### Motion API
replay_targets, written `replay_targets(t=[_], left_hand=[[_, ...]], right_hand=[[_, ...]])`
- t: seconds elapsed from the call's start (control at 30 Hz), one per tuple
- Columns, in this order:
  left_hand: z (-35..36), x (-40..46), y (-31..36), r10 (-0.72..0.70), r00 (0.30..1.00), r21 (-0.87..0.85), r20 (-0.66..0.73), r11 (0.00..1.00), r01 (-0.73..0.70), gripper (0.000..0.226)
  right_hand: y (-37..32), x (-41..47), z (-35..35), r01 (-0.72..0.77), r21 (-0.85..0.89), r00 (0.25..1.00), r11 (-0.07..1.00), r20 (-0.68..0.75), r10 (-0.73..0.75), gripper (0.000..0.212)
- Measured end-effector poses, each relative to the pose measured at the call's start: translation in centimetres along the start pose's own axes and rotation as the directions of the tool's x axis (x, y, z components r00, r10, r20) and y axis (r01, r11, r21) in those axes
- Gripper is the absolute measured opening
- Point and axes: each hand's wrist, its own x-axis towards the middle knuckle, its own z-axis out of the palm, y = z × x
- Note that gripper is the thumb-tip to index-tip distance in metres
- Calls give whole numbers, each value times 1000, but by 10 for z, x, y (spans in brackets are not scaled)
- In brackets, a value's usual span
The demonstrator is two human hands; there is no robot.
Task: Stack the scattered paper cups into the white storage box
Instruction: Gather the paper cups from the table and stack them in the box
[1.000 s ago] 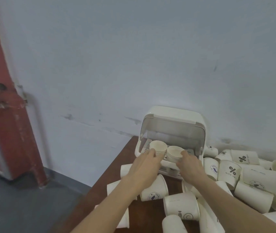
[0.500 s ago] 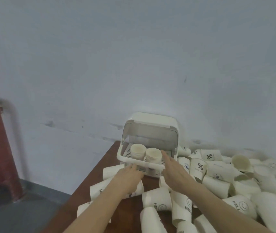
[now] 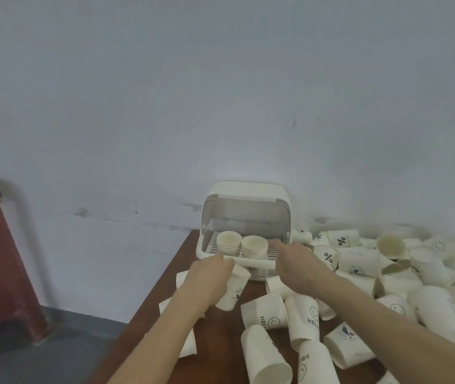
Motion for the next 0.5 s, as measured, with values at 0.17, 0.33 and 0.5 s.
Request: replay_targets(t=[0.17, 0.33, 0.5], left_hand=[[-2, -9, 8, -21, 995, -112, -98, 994, 10, 19], [-8, -12, 17, -17, 991, -164, -135, 986, -6, 20], [-14, -11, 27, -23, 988, -195, -151, 981, -7, 20]], right_hand=[[1, -14, -6, -29, 30, 999, 999, 41, 28, 30], [-1, -20, -13, -40, 11, 992, 999, 117, 38, 18], [3, -21, -27, -28, -24, 994, 999, 104, 31, 20]])
